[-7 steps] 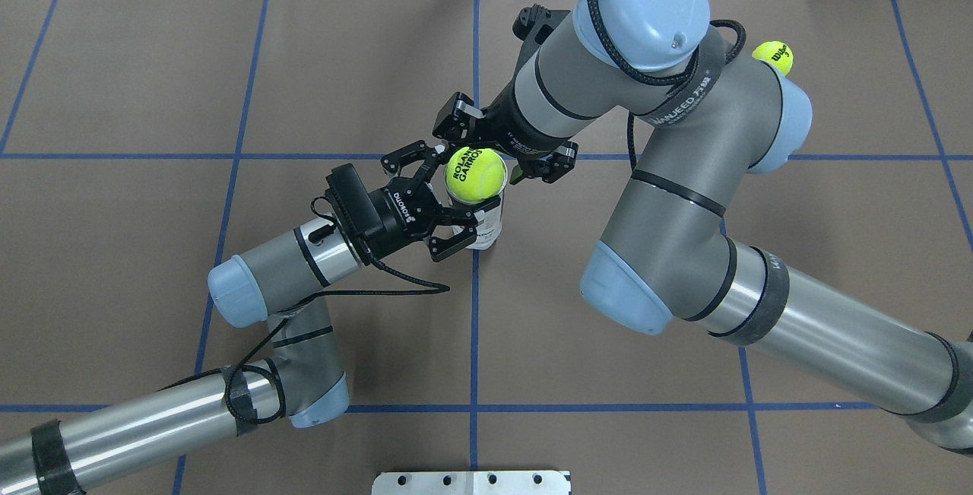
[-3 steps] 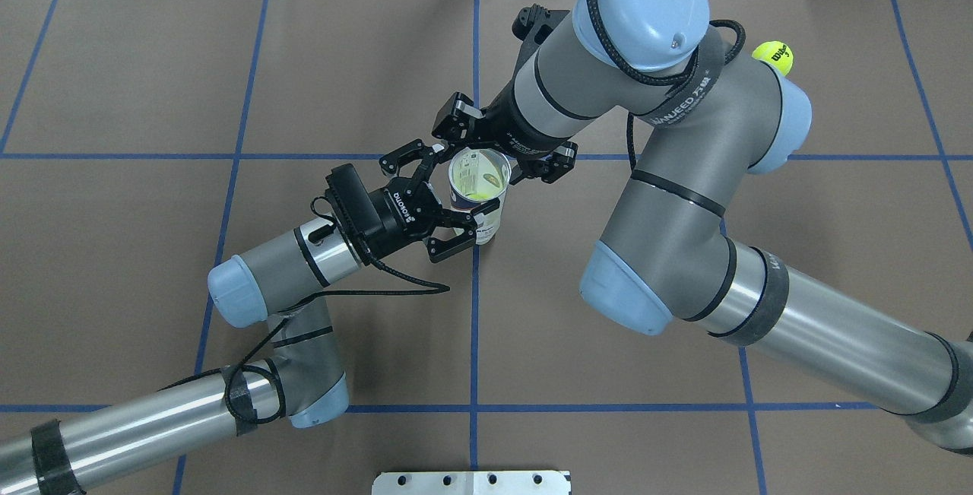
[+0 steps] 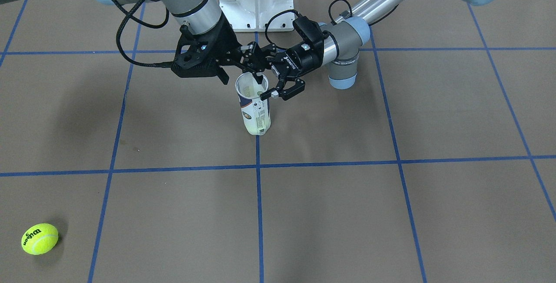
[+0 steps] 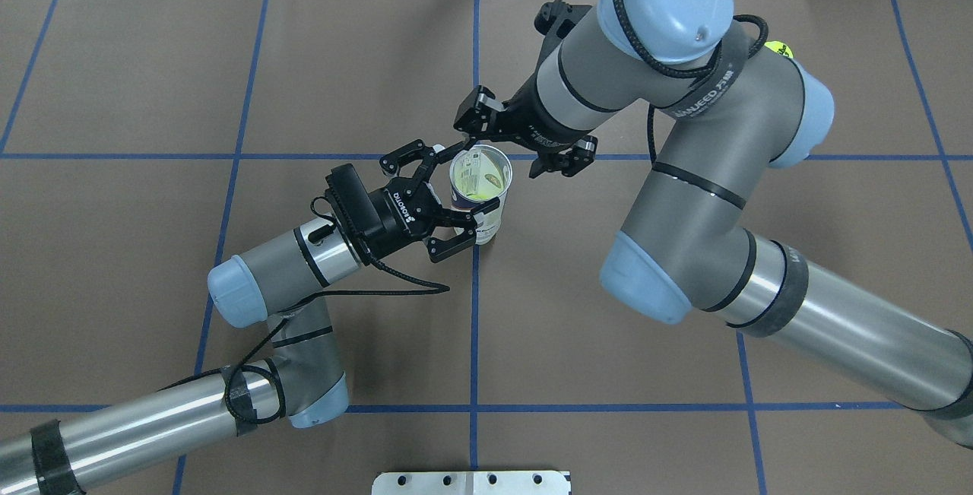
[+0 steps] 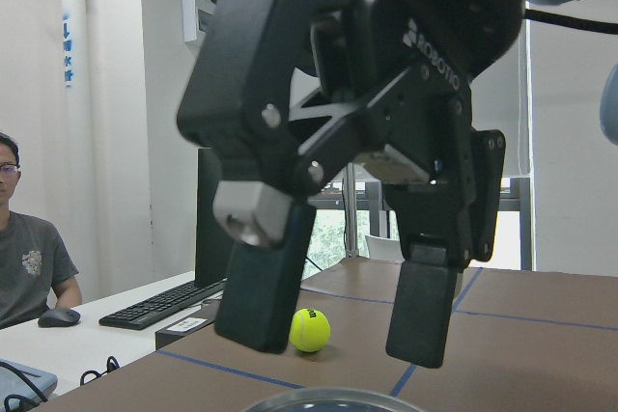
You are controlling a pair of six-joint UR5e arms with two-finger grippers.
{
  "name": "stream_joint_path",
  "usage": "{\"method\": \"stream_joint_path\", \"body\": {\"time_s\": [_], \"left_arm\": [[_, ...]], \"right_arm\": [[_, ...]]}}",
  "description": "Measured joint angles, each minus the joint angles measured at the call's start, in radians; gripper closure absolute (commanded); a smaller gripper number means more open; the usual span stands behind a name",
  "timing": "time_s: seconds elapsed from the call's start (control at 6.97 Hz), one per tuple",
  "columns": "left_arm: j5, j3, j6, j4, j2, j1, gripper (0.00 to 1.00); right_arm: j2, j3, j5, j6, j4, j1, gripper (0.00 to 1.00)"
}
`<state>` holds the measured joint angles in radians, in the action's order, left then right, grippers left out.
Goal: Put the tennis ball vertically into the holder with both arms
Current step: 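Move the right gripper to the second yellow tennis ball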
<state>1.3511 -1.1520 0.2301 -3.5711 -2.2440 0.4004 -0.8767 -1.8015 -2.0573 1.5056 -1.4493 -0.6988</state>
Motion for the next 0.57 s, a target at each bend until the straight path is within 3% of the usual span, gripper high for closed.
{"method": "stream_joint_path", "body": {"time_s": [0.57], "left_arm": [[-0.039,0.0,0.0,0.001,0.0,0.001,0.12]], "right_arm": [[-0.123,0.012,-0.036,-0.139,0.0,-0.163,0.09]]}}
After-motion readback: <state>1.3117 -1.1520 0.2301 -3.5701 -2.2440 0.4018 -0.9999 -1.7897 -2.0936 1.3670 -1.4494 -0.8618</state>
